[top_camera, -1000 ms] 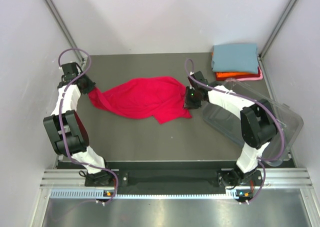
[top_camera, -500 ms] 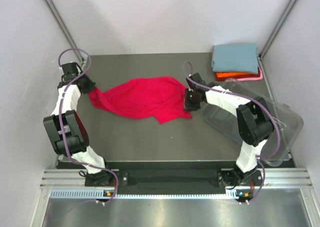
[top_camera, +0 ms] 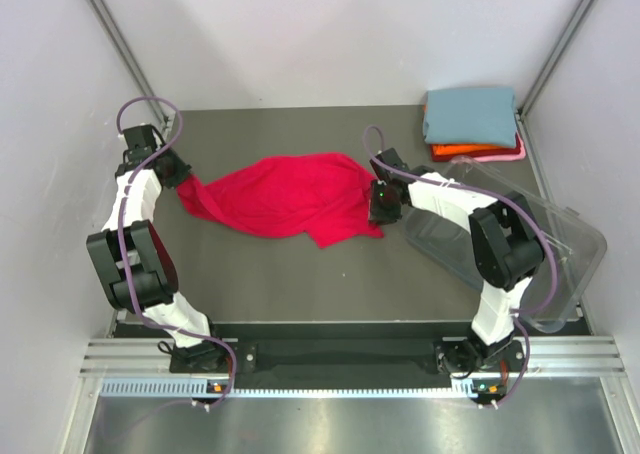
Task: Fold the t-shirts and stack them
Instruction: Flatten the tshirt out
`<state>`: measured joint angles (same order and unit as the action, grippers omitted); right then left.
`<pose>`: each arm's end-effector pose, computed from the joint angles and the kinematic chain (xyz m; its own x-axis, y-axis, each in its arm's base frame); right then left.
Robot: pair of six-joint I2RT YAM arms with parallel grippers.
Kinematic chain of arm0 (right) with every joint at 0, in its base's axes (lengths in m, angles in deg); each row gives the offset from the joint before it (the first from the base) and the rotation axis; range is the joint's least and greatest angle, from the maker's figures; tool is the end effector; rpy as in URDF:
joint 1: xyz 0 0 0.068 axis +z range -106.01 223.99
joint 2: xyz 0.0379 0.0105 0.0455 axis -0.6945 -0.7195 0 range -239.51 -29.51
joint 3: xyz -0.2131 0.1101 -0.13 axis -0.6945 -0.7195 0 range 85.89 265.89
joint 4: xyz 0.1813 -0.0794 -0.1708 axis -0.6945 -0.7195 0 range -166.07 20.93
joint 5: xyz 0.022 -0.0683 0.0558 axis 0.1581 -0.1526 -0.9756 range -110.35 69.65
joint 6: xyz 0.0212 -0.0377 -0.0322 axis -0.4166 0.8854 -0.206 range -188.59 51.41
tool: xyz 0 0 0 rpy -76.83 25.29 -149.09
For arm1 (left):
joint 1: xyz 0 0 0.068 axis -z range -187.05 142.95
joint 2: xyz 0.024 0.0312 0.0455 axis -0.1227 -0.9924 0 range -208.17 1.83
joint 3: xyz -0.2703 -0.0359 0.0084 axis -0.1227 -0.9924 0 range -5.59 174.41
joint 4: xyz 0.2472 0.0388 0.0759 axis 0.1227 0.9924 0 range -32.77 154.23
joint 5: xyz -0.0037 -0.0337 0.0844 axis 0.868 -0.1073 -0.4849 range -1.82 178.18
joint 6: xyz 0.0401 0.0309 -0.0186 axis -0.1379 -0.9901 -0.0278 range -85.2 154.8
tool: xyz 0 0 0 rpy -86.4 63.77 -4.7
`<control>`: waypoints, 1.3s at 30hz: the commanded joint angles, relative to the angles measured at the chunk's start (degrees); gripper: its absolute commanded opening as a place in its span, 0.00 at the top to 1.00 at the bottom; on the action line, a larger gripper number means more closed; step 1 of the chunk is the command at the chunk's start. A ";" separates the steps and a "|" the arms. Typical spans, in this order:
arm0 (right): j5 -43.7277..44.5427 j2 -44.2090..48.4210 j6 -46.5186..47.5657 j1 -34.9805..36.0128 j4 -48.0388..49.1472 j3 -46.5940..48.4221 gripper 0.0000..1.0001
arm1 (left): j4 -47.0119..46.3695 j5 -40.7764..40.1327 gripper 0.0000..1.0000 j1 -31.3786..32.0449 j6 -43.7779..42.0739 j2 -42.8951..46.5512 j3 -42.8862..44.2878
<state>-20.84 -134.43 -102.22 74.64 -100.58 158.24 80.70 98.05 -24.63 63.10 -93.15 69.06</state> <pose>0.3222 0.1913 0.1887 -0.9283 0.0935 -0.3598 0.0013 0.9686 0.2485 0.3567 0.1066 0.2721 -0.4957 -0.6471 -0.5793 -0.4710 0.7607 -0.4467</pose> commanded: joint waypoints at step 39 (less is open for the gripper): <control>-8.64 34.38 -4.50 -3.67 -4.20 29.97 1.00 | 1.41 9.64 1.00 -0.08 23.99 27.36 19.66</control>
<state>-23.88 -110.17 -101.96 71.10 -109.43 192.65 84.39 104.47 -24.59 80.06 -72.93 88.47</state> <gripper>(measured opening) 0.008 0.015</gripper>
